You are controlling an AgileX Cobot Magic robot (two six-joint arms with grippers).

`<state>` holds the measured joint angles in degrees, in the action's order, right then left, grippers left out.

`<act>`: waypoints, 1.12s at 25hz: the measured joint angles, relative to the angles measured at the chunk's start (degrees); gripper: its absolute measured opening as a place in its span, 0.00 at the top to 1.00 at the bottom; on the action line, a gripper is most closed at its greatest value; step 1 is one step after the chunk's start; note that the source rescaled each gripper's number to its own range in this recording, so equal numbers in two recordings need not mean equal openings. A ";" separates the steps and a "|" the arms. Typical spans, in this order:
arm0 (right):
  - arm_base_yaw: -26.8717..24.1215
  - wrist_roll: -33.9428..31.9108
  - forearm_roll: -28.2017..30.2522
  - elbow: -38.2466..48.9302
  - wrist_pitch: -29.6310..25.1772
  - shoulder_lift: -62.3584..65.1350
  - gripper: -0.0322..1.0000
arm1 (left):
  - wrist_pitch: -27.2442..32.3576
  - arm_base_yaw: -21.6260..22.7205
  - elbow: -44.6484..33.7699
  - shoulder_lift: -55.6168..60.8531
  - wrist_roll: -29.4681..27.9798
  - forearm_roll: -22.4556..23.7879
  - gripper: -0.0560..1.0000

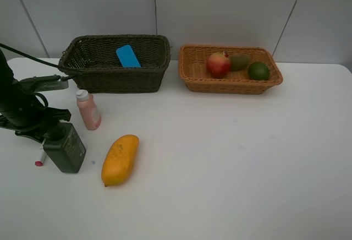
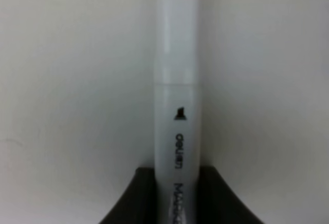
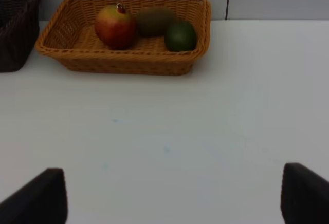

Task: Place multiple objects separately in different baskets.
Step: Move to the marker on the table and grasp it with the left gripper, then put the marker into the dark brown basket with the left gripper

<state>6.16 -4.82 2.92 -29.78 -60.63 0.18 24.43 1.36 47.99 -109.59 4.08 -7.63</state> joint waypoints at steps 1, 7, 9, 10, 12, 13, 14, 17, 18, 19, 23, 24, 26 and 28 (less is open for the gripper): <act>0.00 0.00 0.00 0.00 0.00 0.00 0.00 | 0.00 0.00 0.00 0.00 0.00 0.00 0.94; 0.00 0.00 0.00 0.00 0.00 0.00 0.00 | 0.13 0.00 0.00 0.00 0.00 -0.04 0.94; 0.00 0.00 0.00 0.00 0.00 0.00 0.00 | 0.17 0.00 0.00 0.00 0.00 -0.11 0.94; 0.00 0.00 0.00 0.00 0.00 0.00 0.00 | 0.29 0.00 0.00 0.00 0.00 -0.11 0.94; 0.00 0.00 0.00 0.00 0.00 0.00 0.00 | 0.85 0.00 0.10 0.00 0.00 -0.22 0.94; 0.00 0.00 0.00 0.00 0.00 0.00 0.00 | 1.42 0.00 0.11 0.05 0.00 -0.22 0.94; 0.00 0.00 0.00 0.00 0.00 0.00 0.00 | 2.06 0.00 0.11 0.10 0.00 -0.22 0.94; 0.00 0.00 0.00 0.00 0.00 0.00 0.00 | 5.06 0.00 0.24 1.05 -0.05 -0.22 0.94; 0.00 0.00 0.00 0.00 0.00 0.00 0.00 | 6.36 0.00 0.55 1.62 -0.06 -0.22 0.94; 0.00 0.00 0.00 0.00 0.00 0.00 0.00 | 7.38 0.00 1.12 2.36 -0.06 -0.22 0.94; 0.00 0.00 0.00 0.00 0.00 0.00 0.00 | 11.47 0.00 4.30 5.99 -0.09 -0.22 0.94; 0.00 0.00 0.00 0.00 0.00 0.00 0.00 | 12.75 0.00 5.11 6.72 -0.09 -0.22 0.94; 0.00 0.00 0.00 0.00 0.00 0.00 0.00 | 15.45 0.00 7.45 8.14 -0.09 -0.22 0.94; 0.00 0.00 0.00 0.00 0.00 0.00 0.00 | 18.32 0.00 9.95 9.17 -0.09 -0.22 0.94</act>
<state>6.16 -4.82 2.92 -29.78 -60.63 0.18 42.75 1.36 57.93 -100.42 3.98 -7.85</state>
